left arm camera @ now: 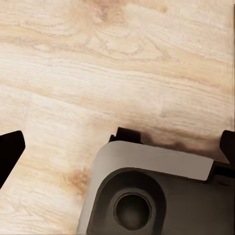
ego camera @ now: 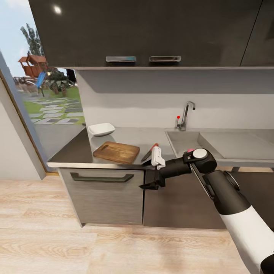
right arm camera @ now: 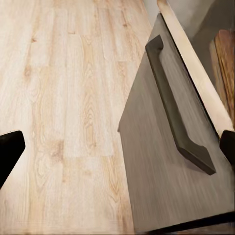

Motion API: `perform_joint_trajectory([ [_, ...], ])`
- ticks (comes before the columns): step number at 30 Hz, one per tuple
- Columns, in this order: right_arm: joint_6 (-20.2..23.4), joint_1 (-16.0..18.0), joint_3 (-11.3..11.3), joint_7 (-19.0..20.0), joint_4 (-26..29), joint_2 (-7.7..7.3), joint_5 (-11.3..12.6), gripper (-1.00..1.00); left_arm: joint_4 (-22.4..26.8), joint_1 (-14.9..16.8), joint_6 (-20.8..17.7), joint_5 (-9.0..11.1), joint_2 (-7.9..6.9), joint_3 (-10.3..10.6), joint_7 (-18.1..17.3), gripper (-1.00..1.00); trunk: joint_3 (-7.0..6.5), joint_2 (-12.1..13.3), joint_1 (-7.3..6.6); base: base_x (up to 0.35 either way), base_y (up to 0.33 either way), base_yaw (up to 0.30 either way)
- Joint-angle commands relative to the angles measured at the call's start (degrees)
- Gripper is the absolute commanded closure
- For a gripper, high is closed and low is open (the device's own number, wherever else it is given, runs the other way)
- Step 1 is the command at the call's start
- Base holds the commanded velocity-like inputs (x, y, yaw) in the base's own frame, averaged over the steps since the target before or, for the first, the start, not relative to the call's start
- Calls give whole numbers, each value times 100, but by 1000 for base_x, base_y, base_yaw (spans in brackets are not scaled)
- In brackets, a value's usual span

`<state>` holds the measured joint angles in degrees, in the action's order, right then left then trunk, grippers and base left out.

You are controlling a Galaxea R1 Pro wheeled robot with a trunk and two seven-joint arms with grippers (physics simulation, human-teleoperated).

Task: In the kitchen, take the Vidalia onion out of the sink, dice it on the chopping board with the paring knife, put the diced onion into the bowl on the countertop, then place both the paring knife and the chopping board into the sink.

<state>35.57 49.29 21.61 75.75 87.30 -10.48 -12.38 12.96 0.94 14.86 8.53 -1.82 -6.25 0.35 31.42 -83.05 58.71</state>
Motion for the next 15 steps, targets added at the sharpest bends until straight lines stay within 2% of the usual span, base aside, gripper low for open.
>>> perform_joint_trajectory([
  [1, 70, 11, 5, 16, 7, 15, -30, -100, -2, 3, 17, 70, -1, 7, 1, -100, 6, -3, 2, 242, -210, 0],
  [5, 469, 297, 3, -77, 2, 173, -113, -100, -4, 3, 17, 147, 4, 9, -5, -100, 6, -3, 2, 236, -193, 0],
  [7, 1010, 776, 2, -222, -1, 228, -167, -100, 3, 3, 17, 162, 5, 10, -7, -100, 6, -3, 2, 167, -158, 0],
  [9, 1280, 1130, 2, -311, -6, 291, -174, -100, 1, 3, 17, 165, 3, 10, -8, -100, 6, -3, 2, 88, -113, 0],
  [11, 1452, 1484, 7, -374, -60, 453, -179, -100, -2, 3, 17, 166, 3, 10, -8, -100, 6, -3, 2, 36, -74, 0],
  [15, 1677, 2261, 9, -424, -732, 861, -355, -100, -3, 3, 19, 167, 5, 10, -8, -100, 6, -3, 2, 11, -24, 0],
])
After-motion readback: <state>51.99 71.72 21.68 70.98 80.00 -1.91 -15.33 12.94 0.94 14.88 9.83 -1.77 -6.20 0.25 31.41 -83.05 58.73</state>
